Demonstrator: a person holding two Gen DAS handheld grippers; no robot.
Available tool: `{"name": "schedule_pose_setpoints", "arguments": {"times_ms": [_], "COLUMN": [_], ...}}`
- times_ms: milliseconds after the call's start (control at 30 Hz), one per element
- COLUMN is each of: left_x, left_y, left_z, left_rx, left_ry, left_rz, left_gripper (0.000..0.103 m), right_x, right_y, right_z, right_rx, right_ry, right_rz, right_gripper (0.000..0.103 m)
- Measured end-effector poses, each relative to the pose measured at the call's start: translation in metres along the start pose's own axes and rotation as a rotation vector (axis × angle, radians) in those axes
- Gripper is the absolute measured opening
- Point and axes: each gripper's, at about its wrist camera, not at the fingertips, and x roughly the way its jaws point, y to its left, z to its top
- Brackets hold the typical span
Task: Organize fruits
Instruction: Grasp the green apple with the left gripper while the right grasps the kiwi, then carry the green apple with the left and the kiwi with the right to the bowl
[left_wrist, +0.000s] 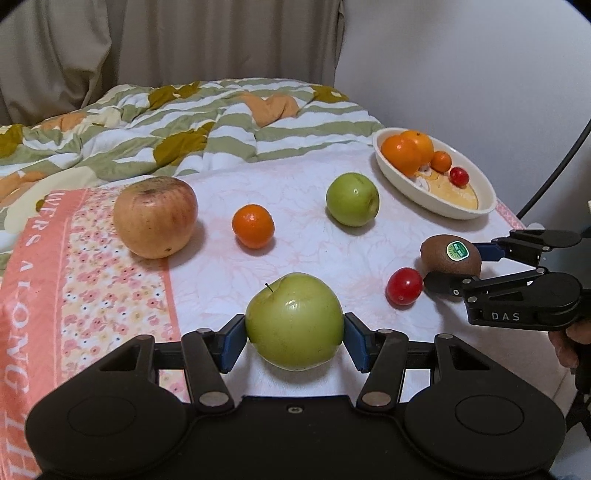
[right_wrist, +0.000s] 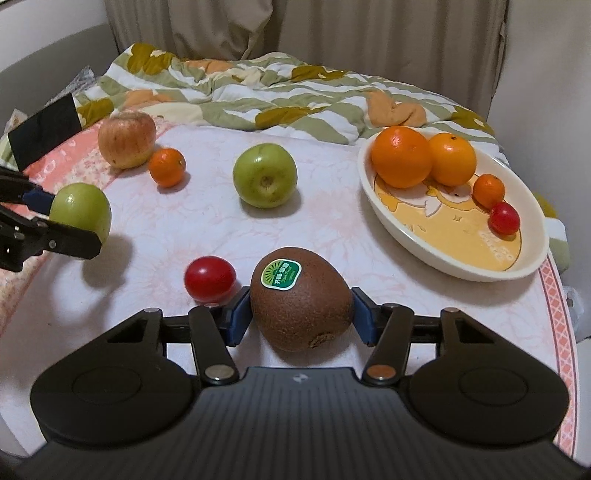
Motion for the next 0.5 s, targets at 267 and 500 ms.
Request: {"name": "schedule_pose_setpoints", "arguments": {"times_ms": [267, 500], "left_x": [-0.039, -0.078], "left_y": [-0.005, -0.017], "left_z": [-0.002, -0.005], "left_rx": [-0.016, -0.036], "left_ry": [-0.066, -0.141], "left_rz": [-0.002, -0.021], "left_gripper": [0.060, 0.060], "right_x": [-0.043, -0.095], "right_y": [0.007, 0.013], "right_z": [0.011, 0.017], "right_rx": [0.042, 0.108], "right_ry": [-0.050, -0.092], "right_rz": [-0.028, -0.059], "right_gripper": [0.071, 0.071]}}
